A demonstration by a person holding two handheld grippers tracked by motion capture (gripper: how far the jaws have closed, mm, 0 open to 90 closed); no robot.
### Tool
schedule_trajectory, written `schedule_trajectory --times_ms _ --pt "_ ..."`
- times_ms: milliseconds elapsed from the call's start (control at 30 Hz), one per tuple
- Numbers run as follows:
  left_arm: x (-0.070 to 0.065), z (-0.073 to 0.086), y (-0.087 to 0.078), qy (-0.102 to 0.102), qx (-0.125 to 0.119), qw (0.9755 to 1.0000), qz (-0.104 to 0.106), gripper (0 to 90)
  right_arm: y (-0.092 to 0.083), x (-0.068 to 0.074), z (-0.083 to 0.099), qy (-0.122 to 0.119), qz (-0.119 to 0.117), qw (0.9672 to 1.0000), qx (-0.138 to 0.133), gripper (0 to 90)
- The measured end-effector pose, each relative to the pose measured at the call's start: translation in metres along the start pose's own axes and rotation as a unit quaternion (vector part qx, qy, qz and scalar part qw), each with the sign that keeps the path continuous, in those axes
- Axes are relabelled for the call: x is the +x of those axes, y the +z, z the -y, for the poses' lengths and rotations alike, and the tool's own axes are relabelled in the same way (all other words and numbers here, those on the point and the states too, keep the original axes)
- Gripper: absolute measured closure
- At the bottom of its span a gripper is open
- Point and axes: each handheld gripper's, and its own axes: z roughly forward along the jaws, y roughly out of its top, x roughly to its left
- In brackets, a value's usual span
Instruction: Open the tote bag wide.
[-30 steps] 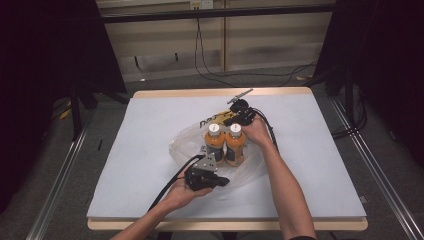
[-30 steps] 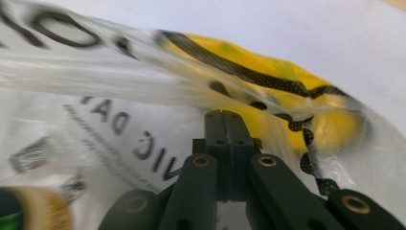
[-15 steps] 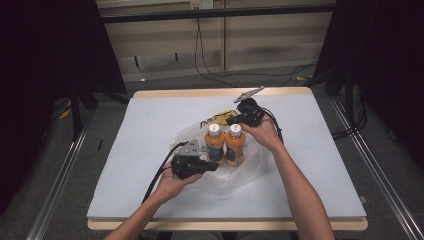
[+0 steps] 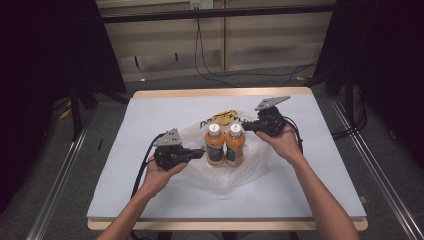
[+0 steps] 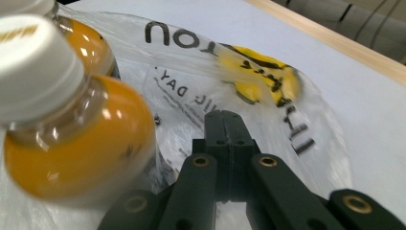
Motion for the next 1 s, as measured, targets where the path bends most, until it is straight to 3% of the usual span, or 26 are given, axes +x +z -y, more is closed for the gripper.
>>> schedule_trajectory --times_ms 67,133,233,367,533,667,767,1000 --pt "0.001 0.001 -0.004 -0.002 0.001 0.9999 -0.014 83.8 -0.009 0.001 0.008 0.005 0.003 1.0000 -0.008 90.0" --pt "0.001 0.003 -0.006 -0.003 -0.003 0.9999 -0.015 80.3 -0.017 0.003 0.016 0.009 0.010 0.9998 -0.015 86.8" --pt "0.001 0.004 -0.011 -0.007 -0.006 0.9995 -0.030 68.8 -0.030 0.006 0.028 0.022 0.023 0.9989 -0.035 75.5" --pt "-0.003 0.004 -0.021 0.008 -0.024 0.9991 -0.035 51.7 -0.050 0.010 0.040 0.039 0.038 0.9968 -0.058 53.9" --pt "-0.005 0.006 -0.032 -0.003 -0.022 0.9982 -0.056 32.1 -0.075 0.016 0.055 0.049 0.037 0.9945 -0.084 32.0" --pt "-0.002 0.011 -0.041 -0.014 -0.023 0.9972 -0.070 21.8 -0.089 0.020 0.065 0.062 0.049 0.9928 -0.089 20.7" --pt "-0.004 0.015 -0.048 -0.016 -0.022 0.9961 -0.085 17.1 -0.100 0.023 0.074 0.071 0.051 0.9918 -0.093 16.4" --pt "-0.015 0.028 -0.062 -0.019 0.002 0.9954 -0.094 9.9 -0.117 0.038 0.094 0.072 0.066 0.9910 -0.092 11.6"
